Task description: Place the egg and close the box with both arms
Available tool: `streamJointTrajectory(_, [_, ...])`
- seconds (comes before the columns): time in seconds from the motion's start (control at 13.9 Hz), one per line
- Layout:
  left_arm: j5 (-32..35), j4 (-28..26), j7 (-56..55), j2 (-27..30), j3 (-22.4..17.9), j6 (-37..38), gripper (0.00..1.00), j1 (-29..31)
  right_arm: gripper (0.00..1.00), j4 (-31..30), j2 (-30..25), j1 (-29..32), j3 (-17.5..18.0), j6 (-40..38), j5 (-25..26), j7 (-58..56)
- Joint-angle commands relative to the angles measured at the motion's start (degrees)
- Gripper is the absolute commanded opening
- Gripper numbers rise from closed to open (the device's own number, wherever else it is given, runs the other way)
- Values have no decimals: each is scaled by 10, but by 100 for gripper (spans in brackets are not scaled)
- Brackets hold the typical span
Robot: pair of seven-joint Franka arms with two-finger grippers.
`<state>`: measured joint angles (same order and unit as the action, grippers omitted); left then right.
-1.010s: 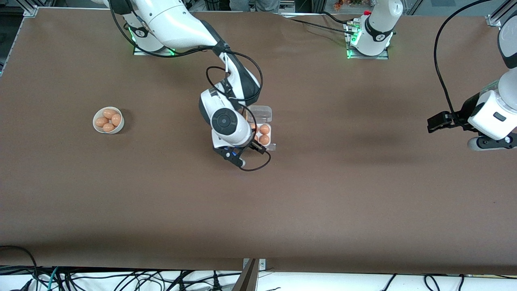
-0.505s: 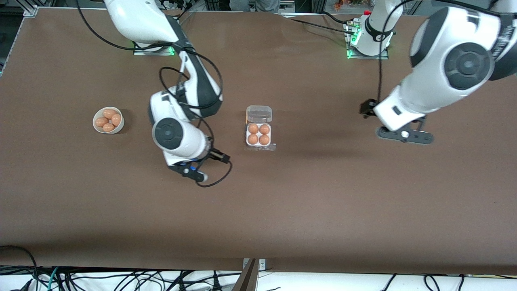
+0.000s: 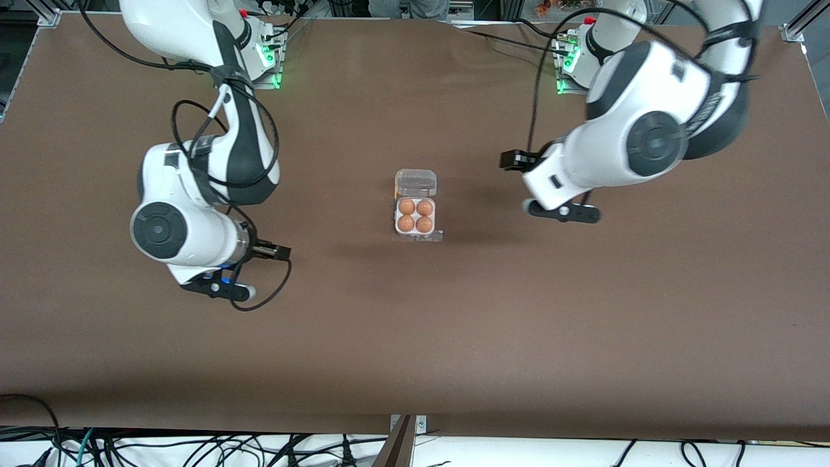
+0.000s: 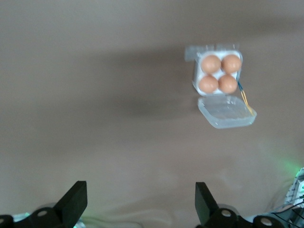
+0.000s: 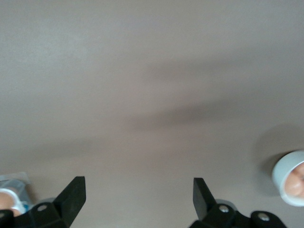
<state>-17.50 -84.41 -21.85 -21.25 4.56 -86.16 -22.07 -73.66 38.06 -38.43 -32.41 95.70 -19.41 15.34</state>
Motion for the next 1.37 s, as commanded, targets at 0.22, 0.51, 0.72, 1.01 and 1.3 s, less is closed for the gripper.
streamJointTrajectory(0.22, [-80,12,-89,-68,-7,9,34,-93,100,-17,-89,119,86,-10,58,-53])
streamJointTrajectory(0.51, [-104,12,-98,-106,-7,9,3,-125,100,-92,-187,226,231,25,207,-44])
streamJointTrajectory(0.72, [-126,13,-103,-141,-7,6,0,-137,100,-193,-296,284,273,77,207,-51])
streamJointTrajectory(1.01, [-126,18,-108,-168,-8,-15,0,-151,100,-216,-359,330,295,46,206,-58])
streamJointTrajectory(1.3, [-127,35,-123,-188,-8,-60,0,-155,100,-193,-376,367,330,12,205,-58])
